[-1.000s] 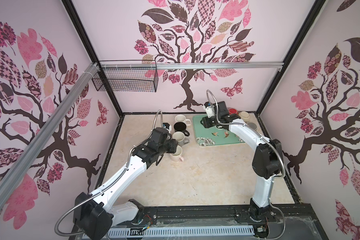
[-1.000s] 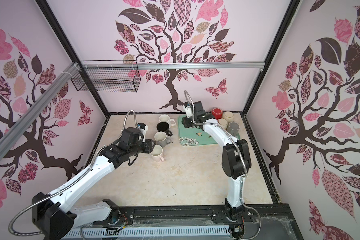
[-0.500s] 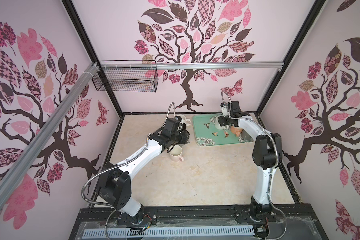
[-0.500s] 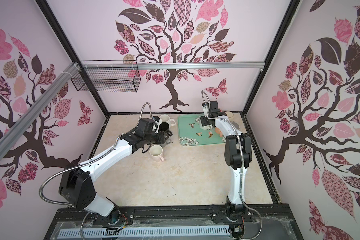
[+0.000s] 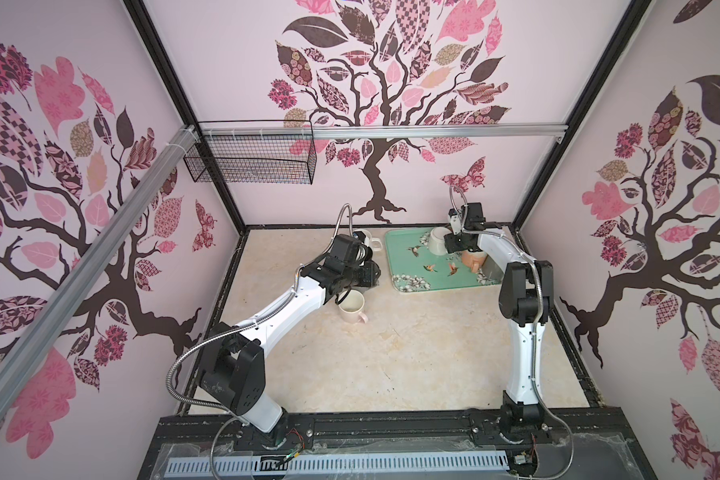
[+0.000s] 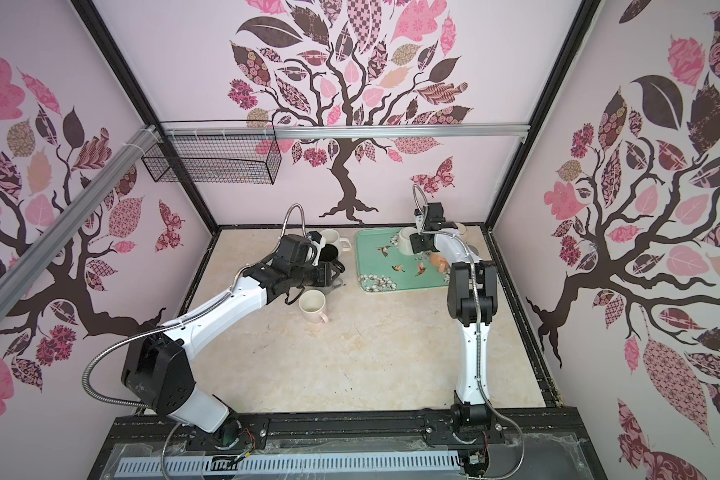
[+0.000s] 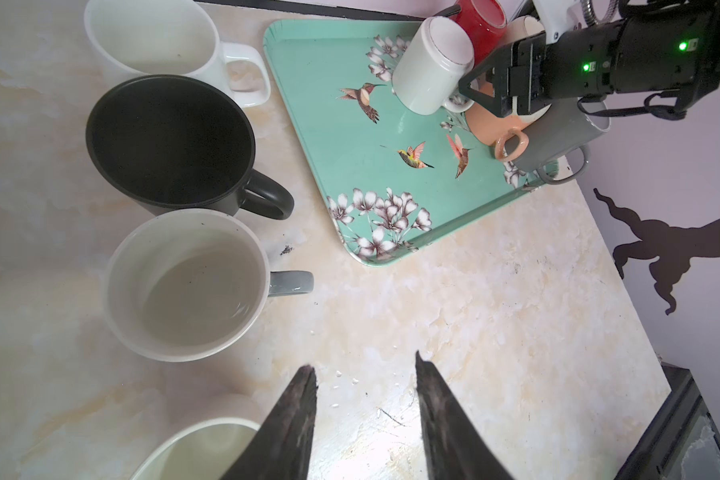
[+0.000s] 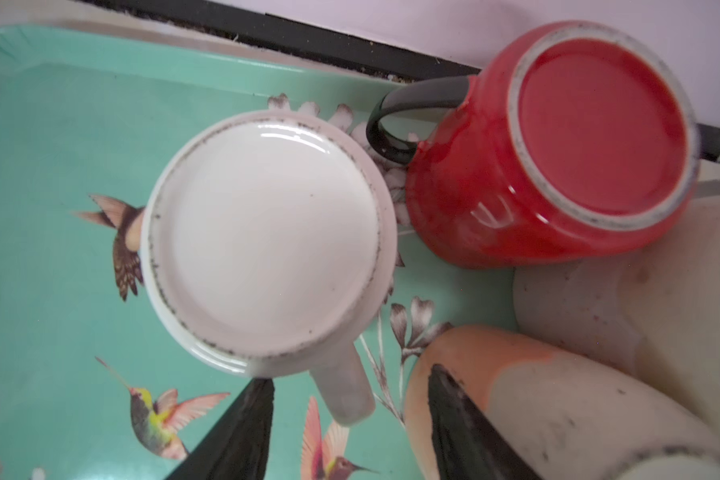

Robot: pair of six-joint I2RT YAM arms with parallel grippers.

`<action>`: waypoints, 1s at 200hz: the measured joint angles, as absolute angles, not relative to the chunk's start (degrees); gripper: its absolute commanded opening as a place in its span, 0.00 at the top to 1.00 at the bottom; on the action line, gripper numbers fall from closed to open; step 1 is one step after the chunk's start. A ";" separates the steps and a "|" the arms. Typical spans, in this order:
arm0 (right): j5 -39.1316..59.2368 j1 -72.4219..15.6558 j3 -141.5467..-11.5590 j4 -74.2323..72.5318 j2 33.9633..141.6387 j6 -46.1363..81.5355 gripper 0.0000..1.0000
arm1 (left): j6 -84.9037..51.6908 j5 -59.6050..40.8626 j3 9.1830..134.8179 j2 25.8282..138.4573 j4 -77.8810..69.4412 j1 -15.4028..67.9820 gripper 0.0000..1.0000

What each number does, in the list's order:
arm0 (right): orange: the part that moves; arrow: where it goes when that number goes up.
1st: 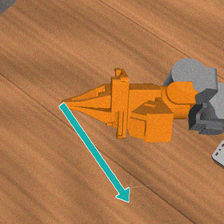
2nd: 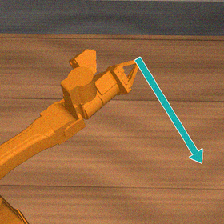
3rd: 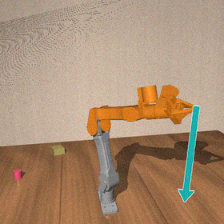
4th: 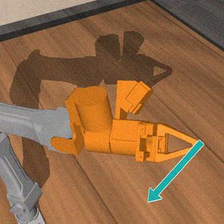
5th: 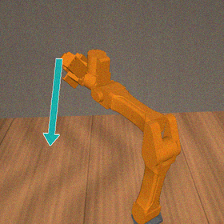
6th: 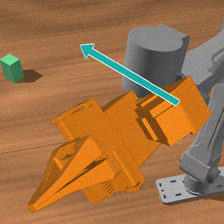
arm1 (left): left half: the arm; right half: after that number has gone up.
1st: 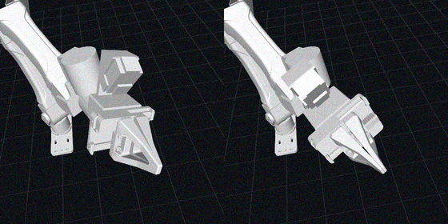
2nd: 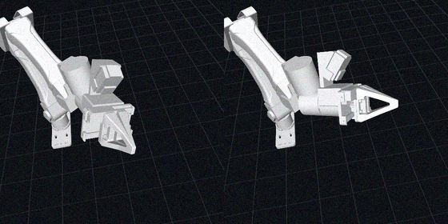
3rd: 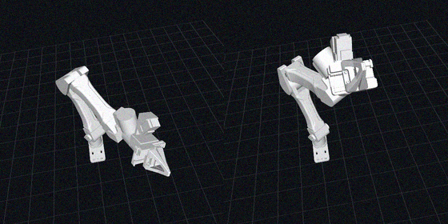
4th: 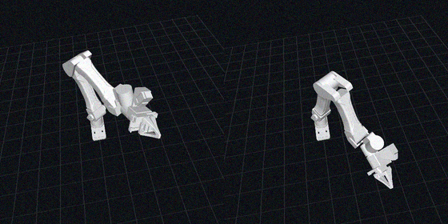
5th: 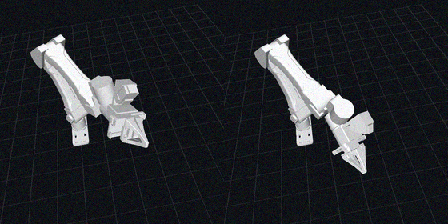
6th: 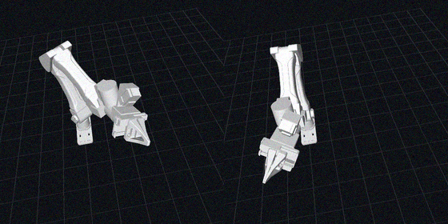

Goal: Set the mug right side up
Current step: 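Descend the right gripper onto the white mug's handle and grasp it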

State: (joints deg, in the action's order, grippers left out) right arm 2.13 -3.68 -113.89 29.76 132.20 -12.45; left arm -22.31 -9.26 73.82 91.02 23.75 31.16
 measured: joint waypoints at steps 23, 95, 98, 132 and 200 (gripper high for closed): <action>4.45 -3.68 -113.97 30.24 132.94 -11.49 0.58 | -22.31 -9.17 73.82 91.13 24.16 31.16 0.58; 4.25 -5.08 -106.06 24.69 132.07 -10.57 0.95 | -22.31 -8.21 73.80 91.11 25.41 31.16 0.57; 3.84 -5.28 -105.47 24.18 131.76 -10.61 0.96 | -22.28 -8.21 73.80 91.09 25.41 31.16 0.57; 1.41 -7.99 -97.34 21.61 126.58 -10.63 1.00 | -22.31 -8.03 73.67 90.35 25.78 31.16 0.57; 3.33 -13.34 -81.65 22.04 115.04 -8.95 0.90 | -22.76 -8.25 70.02 85.41 25.85 31.16 0.58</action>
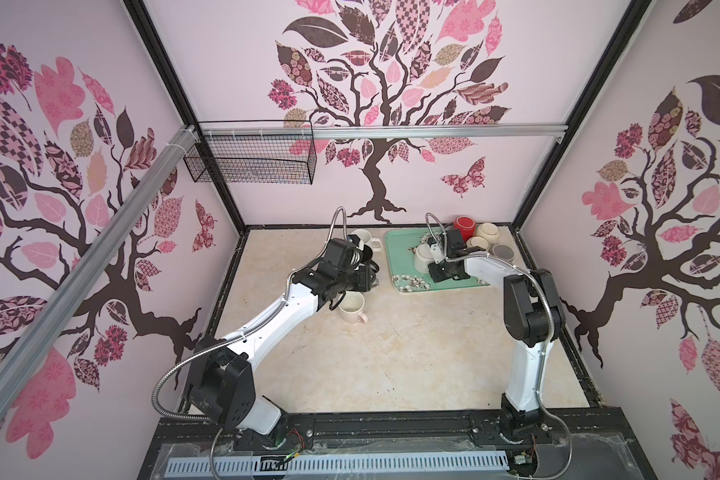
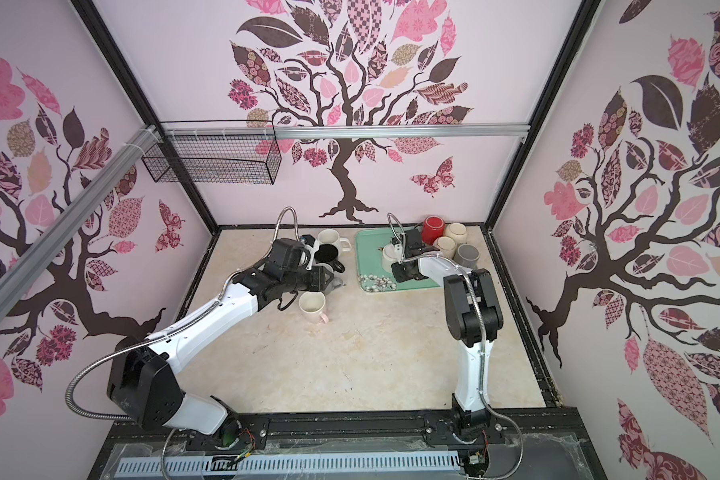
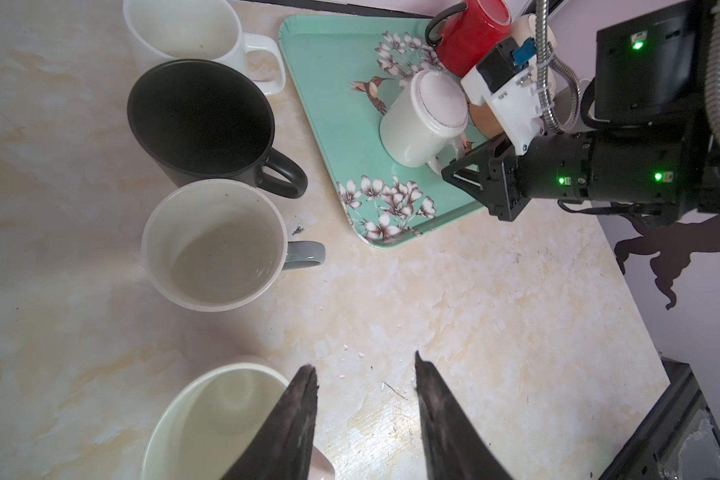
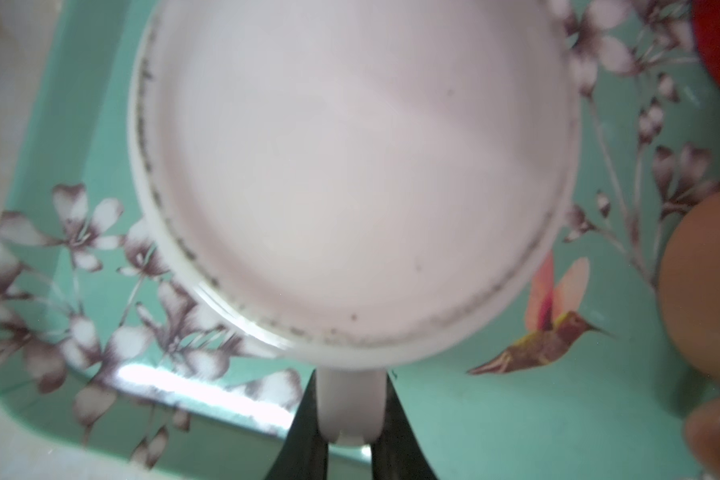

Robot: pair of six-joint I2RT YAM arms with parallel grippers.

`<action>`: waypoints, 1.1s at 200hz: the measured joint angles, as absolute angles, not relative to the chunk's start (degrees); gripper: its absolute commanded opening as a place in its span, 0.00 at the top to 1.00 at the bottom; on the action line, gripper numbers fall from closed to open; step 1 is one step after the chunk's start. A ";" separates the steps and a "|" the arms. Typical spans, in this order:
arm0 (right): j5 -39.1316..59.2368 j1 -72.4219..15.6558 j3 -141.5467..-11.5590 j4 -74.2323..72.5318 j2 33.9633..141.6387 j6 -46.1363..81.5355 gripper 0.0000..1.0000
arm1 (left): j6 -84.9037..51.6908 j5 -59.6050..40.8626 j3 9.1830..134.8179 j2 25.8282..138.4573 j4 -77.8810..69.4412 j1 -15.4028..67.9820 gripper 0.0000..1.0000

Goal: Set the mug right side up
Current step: 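Descend the right gripper onto the white mug's handle and grasp it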

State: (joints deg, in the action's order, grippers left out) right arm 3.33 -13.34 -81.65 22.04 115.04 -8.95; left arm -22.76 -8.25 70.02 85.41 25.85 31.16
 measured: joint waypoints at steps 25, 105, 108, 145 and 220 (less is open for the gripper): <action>4.32 -13.65 -79.44 22.15 113.38 -7.09 0.71 | -23.09 -8.25 69.12 84.88 25.87 31.16 0.57; 4.89 -13.58 -85.97 26.83 113.40 -4.43 0.58 | -23.73 -8.25 68.45 84.58 26.30 31.16 0.58; 4.89 -13.58 -86.19 26.89 113.43 -4.36 0.58 | -23.73 -8.25 68.45 84.58 26.30 31.16 0.58; 4.78 -13.58 -88.82 28.73 114.74 -4.47 0.65 | -23.77 -8.25 68.45 84.58 26.30 31.16 0.57; 3.81 -13.58 -88.90 31.07 116.86 -4.75 0.68 | -23.81 -8.25 68.45 84.58 26.28 31.16 0.58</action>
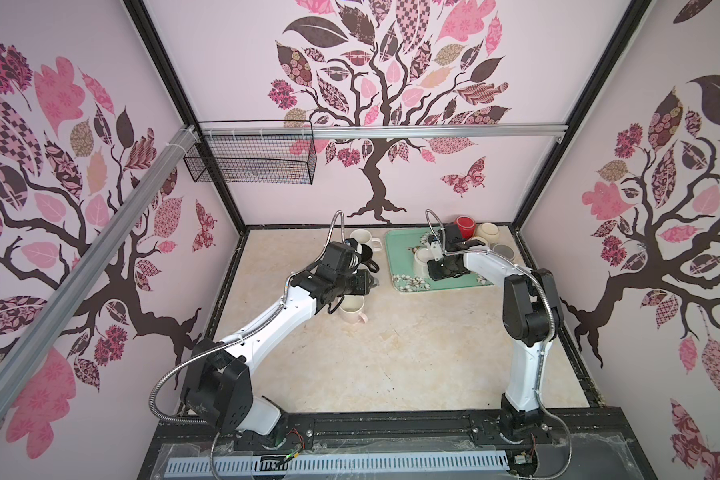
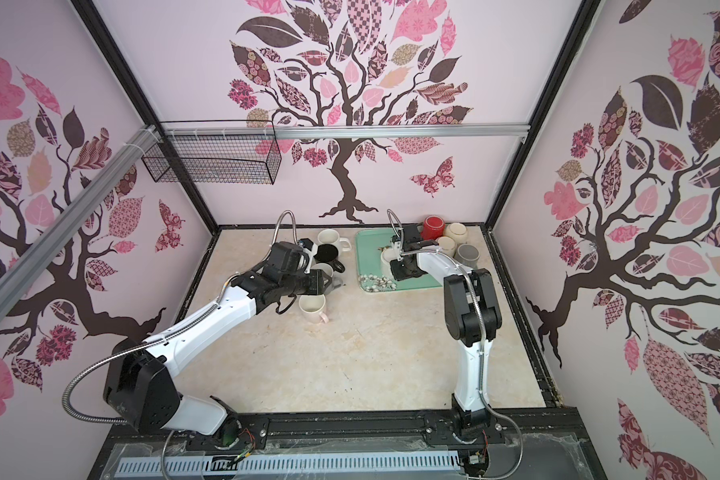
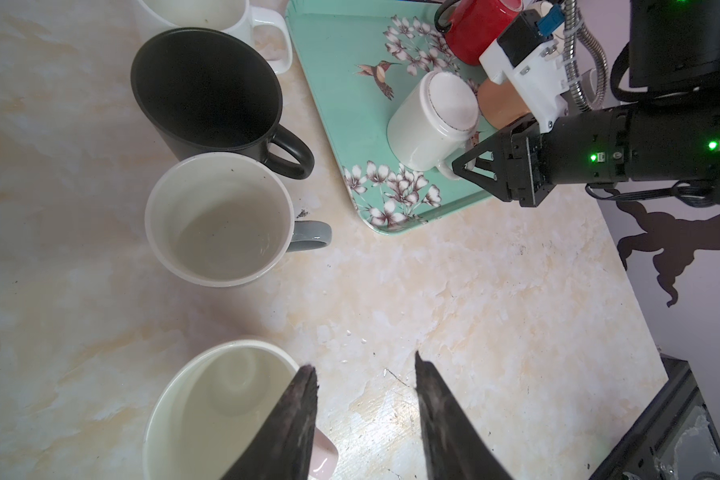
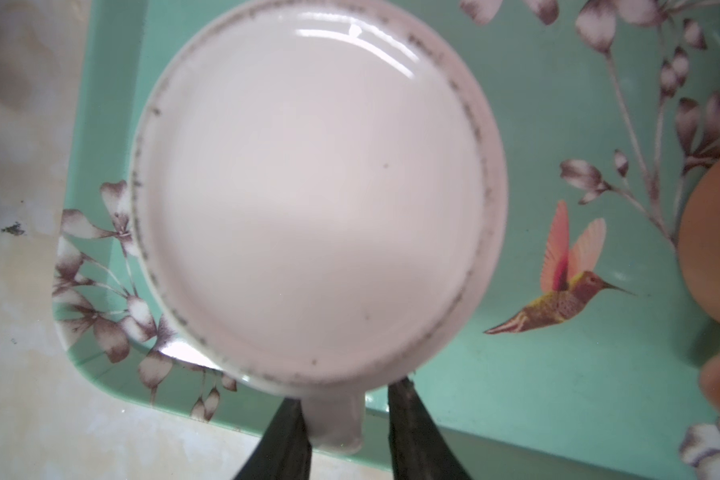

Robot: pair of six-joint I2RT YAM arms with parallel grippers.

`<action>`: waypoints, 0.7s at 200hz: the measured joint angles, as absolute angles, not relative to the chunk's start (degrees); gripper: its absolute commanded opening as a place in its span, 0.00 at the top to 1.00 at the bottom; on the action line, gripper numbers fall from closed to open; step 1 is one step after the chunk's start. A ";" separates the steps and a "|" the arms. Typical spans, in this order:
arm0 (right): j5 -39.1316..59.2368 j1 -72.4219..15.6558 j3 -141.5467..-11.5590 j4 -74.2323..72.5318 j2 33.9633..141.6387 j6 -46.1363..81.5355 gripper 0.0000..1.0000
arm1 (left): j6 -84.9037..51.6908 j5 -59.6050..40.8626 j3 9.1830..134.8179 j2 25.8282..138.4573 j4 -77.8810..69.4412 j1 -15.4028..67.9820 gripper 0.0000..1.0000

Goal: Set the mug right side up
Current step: 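Descend the right gripper onto the white mug's handle and grasp it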

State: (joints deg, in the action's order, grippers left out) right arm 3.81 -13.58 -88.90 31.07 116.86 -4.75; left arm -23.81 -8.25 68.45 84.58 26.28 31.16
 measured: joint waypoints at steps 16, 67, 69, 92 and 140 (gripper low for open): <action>3.73 -13.58 -88.90 31.07 116.86 -4.78 0.64 | -23.81 -8.25 68.45 84.58 26.30 31.16 0.57; 3.68 -13.58 -89.93 31.03 116.86 -4.71 0.62 | -23.90 -8.25 68.45 84.58 26.28 31.16 0.58; 3.68 -13.58 -89.97 31.05 116.86 -4.71 0.62 | -23.92 -8.25 68.45 84.58 26.28 31.16 0.57; 3.68 -13.61 -90.37 30.89 116.86 -4.75 0.71 | -23.97 -8.25 68.45 84.58 26.28 31.16 0.58; 3.86 -13.76 -90.39 30.70 116.86 -4.58 0.97 | -23.97 -8.27 68.31 84.58 26.30 31.16 0.58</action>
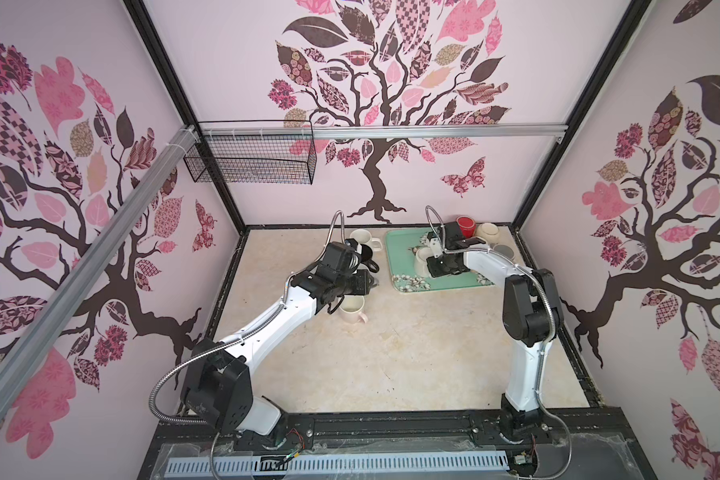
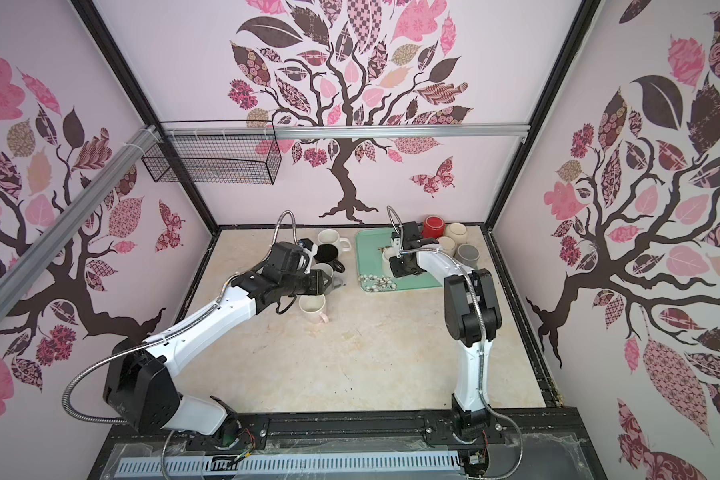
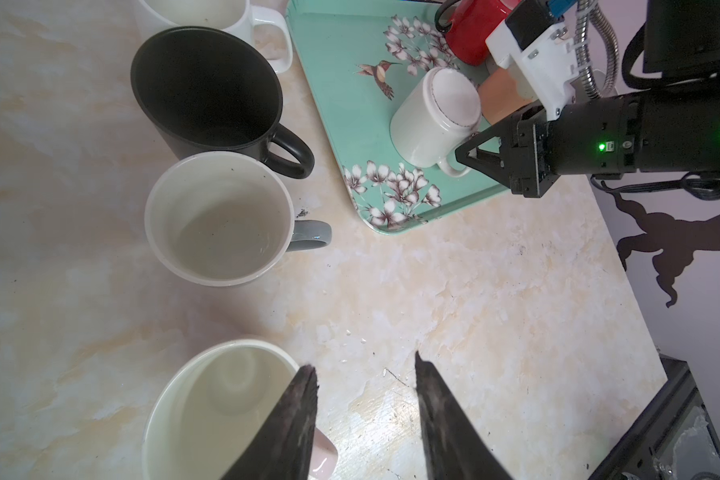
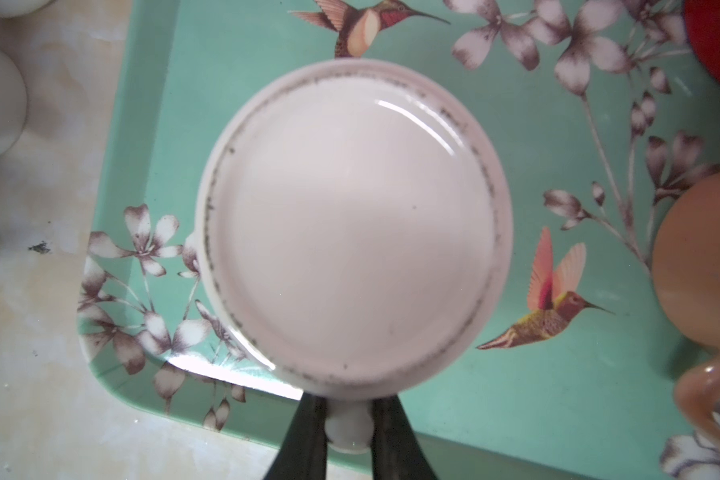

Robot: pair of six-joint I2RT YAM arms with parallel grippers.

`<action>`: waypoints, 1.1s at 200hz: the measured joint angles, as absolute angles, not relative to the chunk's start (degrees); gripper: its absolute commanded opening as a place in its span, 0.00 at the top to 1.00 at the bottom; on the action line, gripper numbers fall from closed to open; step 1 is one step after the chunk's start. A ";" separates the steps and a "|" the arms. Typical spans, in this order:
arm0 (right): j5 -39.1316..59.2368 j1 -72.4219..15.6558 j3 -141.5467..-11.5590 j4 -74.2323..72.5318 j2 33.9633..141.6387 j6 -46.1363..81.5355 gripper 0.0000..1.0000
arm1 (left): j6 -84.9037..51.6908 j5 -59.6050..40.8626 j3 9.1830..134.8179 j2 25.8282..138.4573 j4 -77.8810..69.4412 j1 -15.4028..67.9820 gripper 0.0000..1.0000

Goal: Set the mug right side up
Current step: 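Descend the right gripper onto the white mug's handle and grasp it, then lift the white mug off the tray with the right gripper while left gripper approaches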

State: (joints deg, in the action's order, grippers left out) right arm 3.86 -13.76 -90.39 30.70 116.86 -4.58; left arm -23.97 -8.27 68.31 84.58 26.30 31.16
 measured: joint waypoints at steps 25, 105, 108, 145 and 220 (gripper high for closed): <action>3.60 -13.76 -90.39 30.76 116.86 -4.62 0.98 | -23.97 -8.25 67.79 84.58 26.28 31.16 0.58; 1.87 -14.57 -90.87 31.40 116.92 -4.75 1.00 | -23.99 -8.25 67.59 84.40 26.41 31.16 0.58; 1.78 -14.59 -90.91 31.46 116.92 -4.75 1.00 | -23.99 -8.25 67.59 84.36 26.41 31.16 0.58; -0.08 -15.46 -90.43 30.50 116.64 -4.73 1.00 | -23.99 -8.23 67.37 84.01 26.44 31.16 0.57; 6.07 -15.66 -72.03 12.88 105.12 3.60 1.00 | -24.51 -8.21 65.01 80.23 24.43 31.16 0.57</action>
State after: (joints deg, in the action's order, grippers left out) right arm 6.07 -15.66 -72.03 12.88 105.12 3.60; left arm -24.51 -8.21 65.01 80.23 24.43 31.16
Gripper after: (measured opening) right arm 0.183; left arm 0.429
